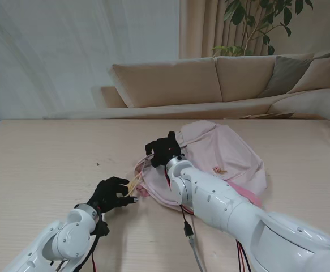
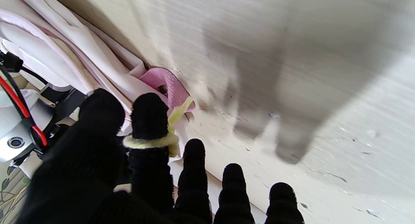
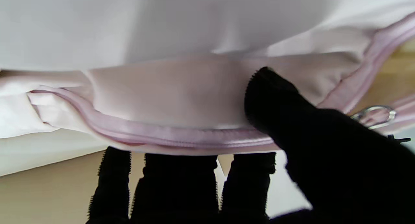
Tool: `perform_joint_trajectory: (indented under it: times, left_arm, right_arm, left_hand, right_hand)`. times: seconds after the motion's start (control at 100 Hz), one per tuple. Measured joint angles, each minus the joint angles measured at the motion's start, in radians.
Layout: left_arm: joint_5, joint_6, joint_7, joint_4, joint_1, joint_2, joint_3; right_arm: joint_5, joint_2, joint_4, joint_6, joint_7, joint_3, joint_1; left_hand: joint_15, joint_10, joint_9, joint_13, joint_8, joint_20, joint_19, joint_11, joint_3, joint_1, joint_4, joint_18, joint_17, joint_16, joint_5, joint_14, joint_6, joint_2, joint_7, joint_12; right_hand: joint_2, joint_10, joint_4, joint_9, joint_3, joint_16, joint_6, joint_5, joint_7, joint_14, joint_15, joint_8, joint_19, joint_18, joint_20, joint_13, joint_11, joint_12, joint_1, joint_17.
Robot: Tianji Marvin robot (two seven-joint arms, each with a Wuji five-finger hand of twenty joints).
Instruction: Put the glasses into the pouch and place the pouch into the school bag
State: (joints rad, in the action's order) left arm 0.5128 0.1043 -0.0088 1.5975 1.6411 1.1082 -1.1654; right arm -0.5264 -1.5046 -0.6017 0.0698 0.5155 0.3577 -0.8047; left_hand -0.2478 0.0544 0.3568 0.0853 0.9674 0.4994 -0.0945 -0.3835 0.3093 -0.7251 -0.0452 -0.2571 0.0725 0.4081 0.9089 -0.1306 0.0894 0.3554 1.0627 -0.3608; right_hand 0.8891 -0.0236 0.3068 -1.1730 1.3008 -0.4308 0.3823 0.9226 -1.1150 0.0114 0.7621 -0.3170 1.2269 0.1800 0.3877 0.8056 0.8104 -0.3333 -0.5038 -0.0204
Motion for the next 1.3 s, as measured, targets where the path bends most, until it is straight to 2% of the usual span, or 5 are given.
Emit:
perform_joint_trajectory:
  times: [0.14,0.38,0.71,1.13,1.3]
  left_arm:
    - [0.000,-0.008,-0.001,-0.018,-0.020,0.000,0.010]
    - [0.005,-0.049,-0.024,-0.094,-0.104,-0.001,0.027]
    - [0.016,-0.097,-0.070,-0.188,-0.203,-0.007,0.037]
    - [0.024,-0.135,-0.153,0.010,0.019,-0.041,-0.019]
    - [-0.003,-0.140,-0.068,0.035,0.040,-0.040,0.028]
  right_arm:
    - [-0.009,-0.013,0.035,-0.024,0.033,-0.014,0.009]
    - [-0.042,0.002,0.009,0.026,0.062,0.016,0.007]
    - [-0.079,0.079,-0.046,0.082,0.043,0.074,-0.001]
    - [-0.031,0.031,0.051,0.231,0.139,0.110,0.005]
    - [-0.023,0.034,0.032,0.258,0.120,0.125,0.000]
  left_hand:
    - [0.000,0.000,0.000,0.000,0.000,0.000,0.000,0.000,0.000,0.000,0.000,0.000,0.000,0.000,0.000,0.000,0.000,0.000,0.000,0.000]
    - [-0.009,0.000,0.000,0.004,0.000,0.000,0.000,0.000,0.000,0.001,0.000,0.000,-0.005,0.000,0.000,0.000,0.001,-0.002,0.000,0.000]
    - [-0.020,0.000,0.000,0.009,0.036,0.000,0.000,0.002,-0.002,0.013,0.000,-0.001,-0.012,0.000,-0.050,0.000,0.055,-0.038,0.011,0.000]
    - [-0.043,0.000,0.037,0.010,0.050,0.000,0.000,-0.001,-0.002,0.014,0.000,-0.002,-0.022,0.000,-0.050,0.000,0.049,-0.048,0.011,0.000]
    - [-0.058,0.000,0.038,0.021,0.060,0.000,0.000,0.000,-0.003,0.014,0.000,-0.012,-0.042,0.000,-0.048,-0.001,0.040,-0.048,0.011,0.000]
  right_hand:
    - [0.128,-0.036,0.054,-0.116,0.095,0.024,-0.075,0.095,-0.001,-0.060,0.168,-0.010,0.048,0.043,0.048,0.173,0.082,-0.092,0.000,0.140]
    - [0.317,-0.096,0.059,-0.182,0.118,0.044,-0.157,0.191,-0.014,-0.147,0.283,-0.025,0.096,0.061,0.082,0.254,0.135,-0.195,-0.063,0.264]
    - [0.306,-0.119,0.058,-0.182,0.118,0.035,-0.196,0.191,-0.014,-0.171,0.306,-0.055,0.096,0.064,0.083,0.252,0.143,-0.243,-0.072,0.254]
    - [0.305,-0.123,0.060,-0.182,0.118,0.035,-0.207,0.191,-0.014,-0.175,0.307,-0.089,0.096,0.063,0.093,0.252,0.143,-0.247,-0.072,0.265]
    - [0.243,-0.123,0.060,-0.178,0.118,0.036,-0.216,0.169,0.006,-0.175,0.307,-0.106,0.096,0.063,0.093,0.250,0.143,-0.255,-0.072,0.255]
